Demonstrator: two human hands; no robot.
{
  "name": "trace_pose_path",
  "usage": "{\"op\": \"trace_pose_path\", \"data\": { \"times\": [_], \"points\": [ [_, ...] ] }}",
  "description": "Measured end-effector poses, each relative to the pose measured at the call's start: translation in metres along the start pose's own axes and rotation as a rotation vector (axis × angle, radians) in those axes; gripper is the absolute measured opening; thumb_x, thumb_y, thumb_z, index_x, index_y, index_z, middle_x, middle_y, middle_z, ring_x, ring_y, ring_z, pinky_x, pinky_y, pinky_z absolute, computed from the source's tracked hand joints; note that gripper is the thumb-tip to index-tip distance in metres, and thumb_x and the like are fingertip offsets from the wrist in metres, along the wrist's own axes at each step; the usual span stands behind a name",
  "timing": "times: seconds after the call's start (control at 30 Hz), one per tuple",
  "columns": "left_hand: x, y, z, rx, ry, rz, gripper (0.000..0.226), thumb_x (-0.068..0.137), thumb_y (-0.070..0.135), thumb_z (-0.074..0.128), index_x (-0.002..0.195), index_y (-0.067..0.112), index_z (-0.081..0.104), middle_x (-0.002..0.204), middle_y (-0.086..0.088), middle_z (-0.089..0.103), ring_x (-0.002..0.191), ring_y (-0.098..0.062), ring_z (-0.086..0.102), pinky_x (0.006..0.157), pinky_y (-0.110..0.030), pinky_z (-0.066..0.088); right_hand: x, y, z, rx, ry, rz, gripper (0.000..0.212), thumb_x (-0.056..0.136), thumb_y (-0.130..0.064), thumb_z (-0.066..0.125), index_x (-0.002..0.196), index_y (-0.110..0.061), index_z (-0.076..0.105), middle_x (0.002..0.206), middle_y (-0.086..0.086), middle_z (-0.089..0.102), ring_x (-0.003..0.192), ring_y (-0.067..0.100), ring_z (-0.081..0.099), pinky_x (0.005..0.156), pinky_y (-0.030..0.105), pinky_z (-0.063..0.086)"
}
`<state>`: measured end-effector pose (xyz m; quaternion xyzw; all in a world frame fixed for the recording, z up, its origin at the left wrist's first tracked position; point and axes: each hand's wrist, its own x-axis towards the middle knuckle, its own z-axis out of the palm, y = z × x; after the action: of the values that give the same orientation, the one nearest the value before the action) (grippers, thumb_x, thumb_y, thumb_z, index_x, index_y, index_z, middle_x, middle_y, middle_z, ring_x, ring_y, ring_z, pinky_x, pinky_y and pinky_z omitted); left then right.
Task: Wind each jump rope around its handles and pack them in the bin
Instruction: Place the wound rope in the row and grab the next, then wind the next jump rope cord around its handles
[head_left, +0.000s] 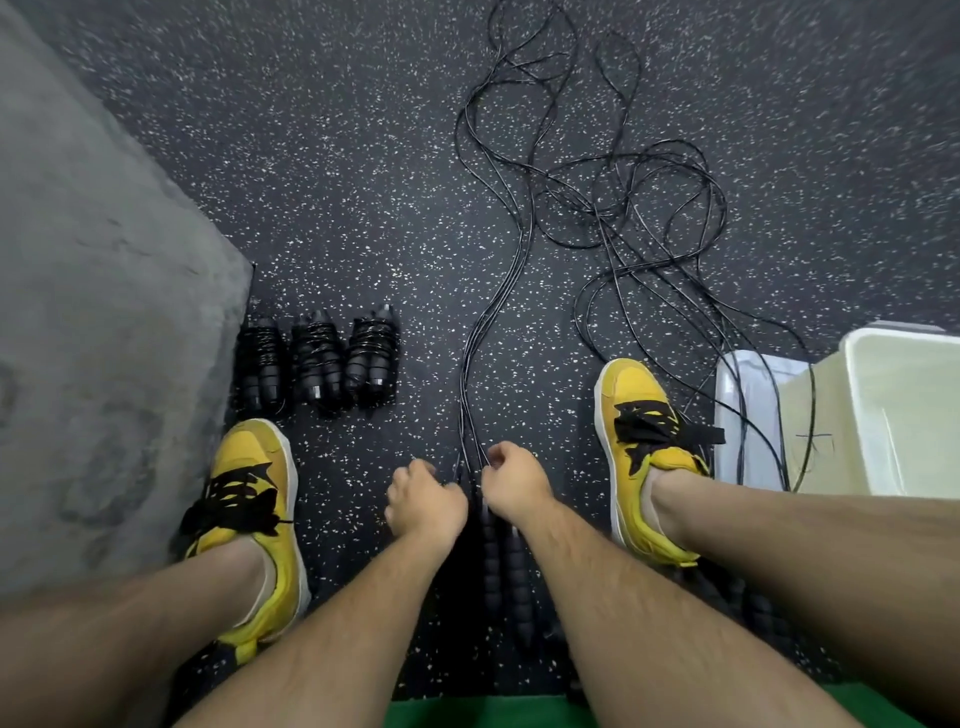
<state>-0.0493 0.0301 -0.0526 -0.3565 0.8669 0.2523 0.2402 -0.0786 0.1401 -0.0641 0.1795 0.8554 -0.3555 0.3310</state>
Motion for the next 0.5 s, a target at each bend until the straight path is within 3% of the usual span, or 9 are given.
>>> {"op": "trace_pose_path", "data": {
  "times": [0.13,0.23,0.33,0.4,0.5],
  "points": [
    [0.032,0.016,0.008,-0.155,-0.148,0.025,0.03,0.094,0.033,0.062,0.121,0.022,0.057,0.123,0.001,0.065,0.115,-0.024,0.06,0.103,-0.036,0.044,0.014,-0.006,0.01,-0.024,-0.013,-0.035,0.035,0.091,-0.023,0.051,0.122,-0.024,0.065,0.126,0.002,0.063,0.118,0.025,0.059,0.1,0.036,0.05],
    [0.045,0.027,0.012,-0.262,-0.224,-0.019,0.029,0.095,0.029,0.064,0.121,0.018,0.057,0.109,0.002,0.062,0.098,-0.021,0.059,0.085,-0.025,0.042,0.02,-0.012,0.009,-0.007,-0.008,0.004,0.03,0.092,-0.022,0.049,0.111,-0.025,0.072,0.123,0.008,0.055,0.116,0.028,0.055,0.099,0.032,0.048],
    [0.052,0.029,0.019,-0.36,-0.286,-0.065,0.007,0.092,0.023,0.067,0.096,0.018,0.065,0.091,0.001,0.063,0.084,-0.018,0.057,0.074,-0.024,0.042,0.03,-0.012,0.012,0.019,-0.043,0.064,0.035,0.089,-0.024,0.048,0.117,-0.025,0.07,0.126,0.01,0.058,0.113,0.031,0.059,0.1,0.035,0.05],
    [0.055,0.027,0.022,-0.417,-0.344,-0.072,0.015,0.091,0.019,0.064,0.08,0.01,0.069,0.078,-0.003,0.064,0.073,-0.02,0.057,0.069,-0.027,0.045,0.031,-0.013,0.013,0.024,-0.071,0.087,0.043,0.088,-0.024,0.048,0.128,-0.025,0.064,0.131,0.01,0.059,0.116,0.03,0.059,0.102,0.036,0.049],
    [0.051,0.026,0.016,-0.5,-0.342,-0.103,0.024,0.091,0.021,0.056,0.089,0.003,0.072,0.078,-0.007,0.068,0.072,-0.022,0.058,0.066,-0.029,0.047,0.027,-0.019,0.008,0.049,-0.051,0.131,0.065,0.091,-0.022,0.048,0.154,-0.015,0.034,0.147,0.014,0.044,0.132,0.032,0.047,0.11,0.04,0.042]
  ]
}}
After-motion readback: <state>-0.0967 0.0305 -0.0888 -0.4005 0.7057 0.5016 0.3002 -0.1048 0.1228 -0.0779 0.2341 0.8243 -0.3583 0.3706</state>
